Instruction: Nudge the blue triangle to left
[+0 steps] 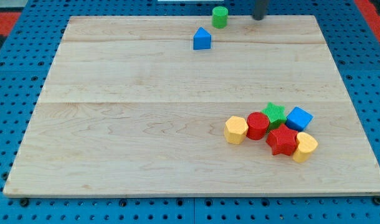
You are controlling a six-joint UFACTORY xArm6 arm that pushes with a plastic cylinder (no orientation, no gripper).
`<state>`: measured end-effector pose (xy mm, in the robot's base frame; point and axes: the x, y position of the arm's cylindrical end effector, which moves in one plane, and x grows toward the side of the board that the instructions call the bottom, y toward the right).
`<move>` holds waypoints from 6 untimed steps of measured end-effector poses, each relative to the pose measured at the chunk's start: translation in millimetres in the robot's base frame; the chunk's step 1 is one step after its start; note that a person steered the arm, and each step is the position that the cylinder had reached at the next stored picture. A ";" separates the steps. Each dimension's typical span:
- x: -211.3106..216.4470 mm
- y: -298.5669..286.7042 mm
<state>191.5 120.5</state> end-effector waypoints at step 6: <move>67.9 -116.6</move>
